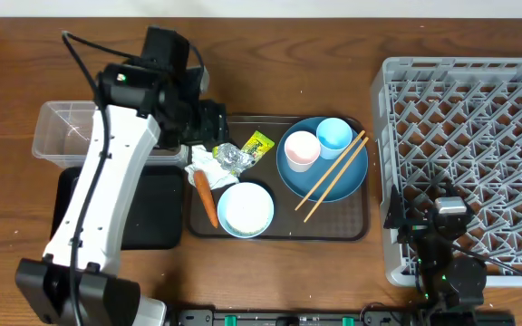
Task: Sort waste into correct bins and load items into the dishwasher rack
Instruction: 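Raise the left arm and move the left gripper over the foil wrapper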
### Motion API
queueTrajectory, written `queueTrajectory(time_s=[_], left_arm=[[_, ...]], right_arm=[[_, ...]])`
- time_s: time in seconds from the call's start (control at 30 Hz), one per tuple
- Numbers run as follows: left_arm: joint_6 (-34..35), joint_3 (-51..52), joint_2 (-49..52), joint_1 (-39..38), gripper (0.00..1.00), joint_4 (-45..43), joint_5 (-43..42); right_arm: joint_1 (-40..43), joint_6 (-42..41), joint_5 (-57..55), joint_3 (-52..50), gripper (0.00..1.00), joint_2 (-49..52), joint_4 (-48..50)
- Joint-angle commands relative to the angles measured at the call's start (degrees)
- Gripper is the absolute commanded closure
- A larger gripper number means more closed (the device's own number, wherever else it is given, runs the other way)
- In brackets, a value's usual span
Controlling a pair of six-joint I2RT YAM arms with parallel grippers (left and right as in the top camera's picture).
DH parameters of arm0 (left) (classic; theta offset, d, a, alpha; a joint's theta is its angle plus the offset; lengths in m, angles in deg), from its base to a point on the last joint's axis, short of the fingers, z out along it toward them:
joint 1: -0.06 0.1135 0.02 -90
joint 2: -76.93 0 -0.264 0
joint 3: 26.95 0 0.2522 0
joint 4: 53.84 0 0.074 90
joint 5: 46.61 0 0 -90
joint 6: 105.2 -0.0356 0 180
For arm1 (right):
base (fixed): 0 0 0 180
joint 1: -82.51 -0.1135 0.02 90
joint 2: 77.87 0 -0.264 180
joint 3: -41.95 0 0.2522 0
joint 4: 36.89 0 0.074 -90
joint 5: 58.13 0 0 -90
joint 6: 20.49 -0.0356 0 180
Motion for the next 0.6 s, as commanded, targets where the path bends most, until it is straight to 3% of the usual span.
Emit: queueTrajectory(time_s=[0.0,0.57], left_arm=[[-0.3,4.2,0.8,-0.1,0.23,-2.8,0.5],[0.1,19.4,0.8,-0.1,0.23,-20.5,0.5]], right_arm=[[0.6,-0.8,0.2,-0.1,0.01,0.0,-0.2],[0.6,-0.8,0.2,-0.1,0.01,0.0,-0.2]])
